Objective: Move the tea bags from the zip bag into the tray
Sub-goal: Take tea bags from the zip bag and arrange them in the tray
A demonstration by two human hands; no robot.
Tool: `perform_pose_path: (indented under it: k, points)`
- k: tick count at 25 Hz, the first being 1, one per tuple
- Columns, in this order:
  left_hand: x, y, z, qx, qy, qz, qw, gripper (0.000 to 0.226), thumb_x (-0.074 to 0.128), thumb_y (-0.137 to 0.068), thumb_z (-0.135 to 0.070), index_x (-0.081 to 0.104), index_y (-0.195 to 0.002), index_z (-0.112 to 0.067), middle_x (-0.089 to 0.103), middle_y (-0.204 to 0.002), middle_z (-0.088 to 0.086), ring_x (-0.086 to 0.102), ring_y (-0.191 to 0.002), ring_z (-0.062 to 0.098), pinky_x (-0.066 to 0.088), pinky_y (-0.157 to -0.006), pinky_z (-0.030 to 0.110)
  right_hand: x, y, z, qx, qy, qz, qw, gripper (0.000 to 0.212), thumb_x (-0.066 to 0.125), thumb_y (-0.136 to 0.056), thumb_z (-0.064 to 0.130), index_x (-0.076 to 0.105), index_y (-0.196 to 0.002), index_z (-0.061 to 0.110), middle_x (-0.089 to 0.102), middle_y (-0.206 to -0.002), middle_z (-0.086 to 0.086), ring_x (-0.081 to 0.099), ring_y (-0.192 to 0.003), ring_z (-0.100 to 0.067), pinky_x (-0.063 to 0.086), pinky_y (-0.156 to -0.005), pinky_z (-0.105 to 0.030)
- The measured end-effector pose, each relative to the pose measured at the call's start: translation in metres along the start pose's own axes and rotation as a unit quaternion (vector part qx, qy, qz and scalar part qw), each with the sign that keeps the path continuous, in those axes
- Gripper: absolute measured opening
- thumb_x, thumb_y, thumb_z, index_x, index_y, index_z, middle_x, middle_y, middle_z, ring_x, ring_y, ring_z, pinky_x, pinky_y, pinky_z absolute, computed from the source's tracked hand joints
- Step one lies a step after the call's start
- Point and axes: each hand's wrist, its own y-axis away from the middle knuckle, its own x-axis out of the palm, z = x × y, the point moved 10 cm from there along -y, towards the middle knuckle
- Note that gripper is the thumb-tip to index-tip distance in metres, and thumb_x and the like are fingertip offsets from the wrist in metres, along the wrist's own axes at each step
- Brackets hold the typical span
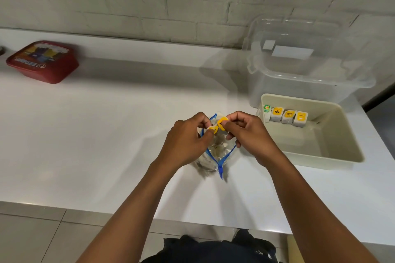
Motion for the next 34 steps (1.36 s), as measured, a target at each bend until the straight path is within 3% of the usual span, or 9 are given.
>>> perform_pose_path:
  k: [2, 6, 11, 16, 19, 23, 28, 34]
  points:
    - [-0.001, 0.0, -0.002, 0.003, 0.013, -0.001, 1.0, 0.01, 0.062, -0.09, -0.039, 0.056, -0.084, -0.034, 0.068, -0.087, -0.02, 0.054, -0.052, 0.007, 0.051, -0.06, 0.032, 0.005, 0.002, 0.003, -0.003, -0.022, 0.023, 0.999, 0.008, 0.068, -0.092, 0.017, 0.069, -0.1, 0.015, 0.073, -0.086, -0.007, 0.065, -0.065, -0.012, 0.045, -0.051, -0.018]
    - [-0.004, -0.001, -0.003, -0.002, 0.026, 0.001, 1.0, 0.009, 0.061, -0.092, -0.033, 0.056, -0.085, -0.031, 0.07, -0.088, -0.017, 0.053, -0.051, 0.003, 0.042, -0.055, 0.024, 0.014, 0.004, 0.001, 0.005, -0.033, 0.077, 0.996, 0.027, 0.066, -0.092, 0.01, 0.065, -0.117, 0.022, 0.074, -0.094, -0.007, 0.066, -0.069, -0.017, 0.047, -0.053, -0.026]
    - [-0.02, 0.001, 0.008, -0.051, 0.069, -0.062, 0.994, 0.009, 0.062, -0.093, -0.028, 0.057, -0.086, -0.024, 0.066, -0.088, -0.014, 0.051, -0.049, 0.003, 0.037, -0.054, 0.015, 0.005, 0.002, -0.001, 0.016, -0.06, 0.058, 0.996, 0.013, 0.06, -0.097, 0.014, 0.067, -0.106, 0.01, 0.075, -0.092, -0.013, 0.071, -0.076, -0.027, 0.048, -0.057, -0.031]
    - [-0.028, 0.002, 0.007, -0.066, 0.103, -0.097, 0.988, 0.012, 0.06, -0.095, -0.036, 0.055, -0.09, -0.026, 0.066, -0.091, -0.012, 0.063, -0.06, 0.017, 0.048, -0.063, 0.027, 0.0, 0.002, 0.004, 0.001, -0.072, 0.054, 0.996, 0.015, 0.064, -0.095, 0.014, 0.064, -0.105, 0.003, 0.076, -0.092, -0.013, 0.072, -0.077, -0.027, 0.049, -0.056, -0.028]
    - [-0.023, 0.001, -0.006, -0.031, 0.054, -0.065, 0.996, 0.01, 0.057, -0.097, -0.034, 0.053, -0.09, -0.028, 0.066, -0.091, -0.014, 0.061, -0.055, 0.013, 0.049, -0.061, 0.029, -0.003, 0.005, 0.01, -0.017, -0.025, 0.071, 0.997, 0.014, 0.065, -0.095, 0.02, 0.068, -0.097, 0.006, 0.076, -0.088, -0.008, 0.072, -0.076, -0.02, 0.046, -0.056, -0.026]
    - [-0.025, -0.003, -0.021, -0.006, 0.034, -0.075, 0.997, 0.007, 0.062, -0.094, -0.032, 0.059, -0.089, -0.027, 0.065, -0.085, -0.016, 0.053, -0.048, 0.005, 0.039, -0.051, 0.015, -0.022, 0.008, 0.023, -0.052, 0.049, 0.06, 0.996, 0.012, 0.068, -0.093, 0.024, 0.073, -0.09, 0.013, 0.074, -0.081, -0.004, 0.064, -0.066, -0.008, 0.046, -0.055, -0.019]
    - [-0.015, -0.02, -0.048, 0.016, 0.05, -0.05, 0.997, 0.002, 0.068, -0.092, -0.028, 0.069, -0.094, -0.028, 0.067, -0.081, -0.014, 0.061, -0.065, -0.001, 0.042, -0.055, 0.007, -0.057, 0.003, 0.033, -0.079, 0.058, 0.035, 0.995, 0.005, 0.07, -0.091, 0.016, 0.073, -0.091, 0.013, 0.073, -0.079, -0.01, 0.065, -0.064, -0.015, 0.05, -0.054, -0.029]
    - [0.017, -0.039, -0.099, 0.061, 0.039, -0.051, 0.996, 0.003, 0.067, -0.091, -0.028, 0.07, -0.092, -0.028, 0.067, -0.078, -0.015, 0.062, -0.066, 0.008, 0.052, -0.059, 0.024, -0.119, 0.008, 0.029, -0.088, 0.085, 0.012, 0.992, 0.003, 0.071, -0.09, 0.015, 0.073, -0.09, 0.017, 0.07, -0.073, -0.003, 0.061, -0.061, -0.01, 0.047, -0.056, -0.027]
